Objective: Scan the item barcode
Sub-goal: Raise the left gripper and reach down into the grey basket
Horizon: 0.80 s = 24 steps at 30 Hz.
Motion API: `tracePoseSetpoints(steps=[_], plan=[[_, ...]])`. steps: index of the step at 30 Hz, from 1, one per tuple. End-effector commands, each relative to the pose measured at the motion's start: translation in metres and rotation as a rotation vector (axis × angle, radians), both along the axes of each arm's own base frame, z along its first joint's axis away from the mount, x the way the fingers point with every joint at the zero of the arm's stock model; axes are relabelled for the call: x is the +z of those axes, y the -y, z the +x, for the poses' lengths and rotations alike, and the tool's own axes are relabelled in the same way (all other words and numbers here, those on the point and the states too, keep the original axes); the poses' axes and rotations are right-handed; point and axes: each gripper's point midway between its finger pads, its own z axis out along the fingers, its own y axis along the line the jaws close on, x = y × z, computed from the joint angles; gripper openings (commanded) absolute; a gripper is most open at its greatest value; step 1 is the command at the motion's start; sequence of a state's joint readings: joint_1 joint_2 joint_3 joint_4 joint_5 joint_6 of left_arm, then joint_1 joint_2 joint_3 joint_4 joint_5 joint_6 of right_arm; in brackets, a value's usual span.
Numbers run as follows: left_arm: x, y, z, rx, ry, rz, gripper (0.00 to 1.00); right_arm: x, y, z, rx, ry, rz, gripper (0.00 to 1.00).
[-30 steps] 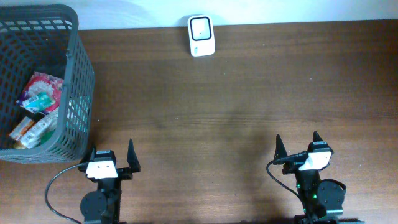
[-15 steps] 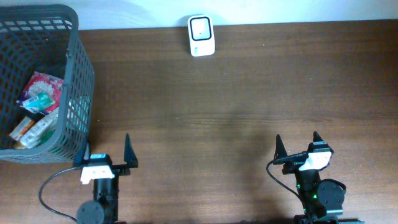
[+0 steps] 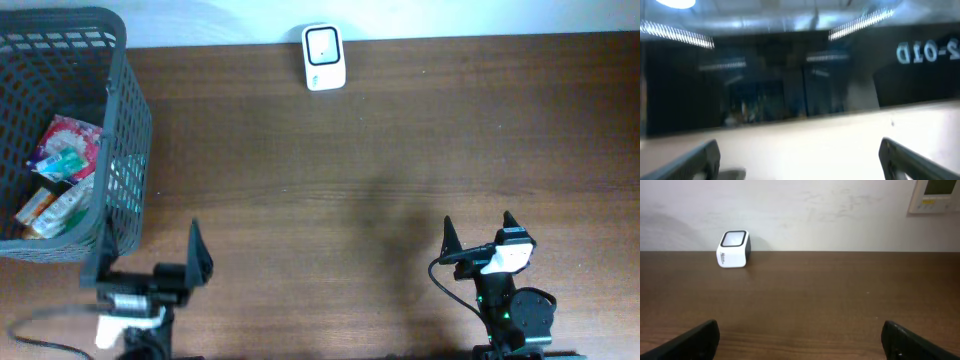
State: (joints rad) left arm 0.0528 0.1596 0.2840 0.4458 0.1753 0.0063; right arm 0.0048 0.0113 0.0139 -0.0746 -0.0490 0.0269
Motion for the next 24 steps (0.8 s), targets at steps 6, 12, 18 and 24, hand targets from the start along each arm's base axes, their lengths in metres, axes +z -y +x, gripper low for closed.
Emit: tracePoseSetpoints(steps=[6, 12, 18, 24], plan=[[0.077, 0.068, 0.044, -0.377, -0.193, 0.236, 0.99, -0.004, 0.0, 0.0, -0.001, -0.006, 0.002, 0.99], [0.076, 0.063, 0.077, -0.405, -0.306, 0.128, 0.99, -0.004, 0.0, 0.0, -0.001, -0.006, 0.002, 0.99], [0.083, 0.032, 0.122, -0.315, -0.669, 0.016, 0.99, -0.004, 0.0, 0.0, -0.001, -0.006, 0.002, 0.99], [0.08, 0.015, 0.148, -0.242, -0.878, 0.104, 0.99, -0.004, 0.0, 0.0, -0.001, -0.006, 0.002, 0.99]])
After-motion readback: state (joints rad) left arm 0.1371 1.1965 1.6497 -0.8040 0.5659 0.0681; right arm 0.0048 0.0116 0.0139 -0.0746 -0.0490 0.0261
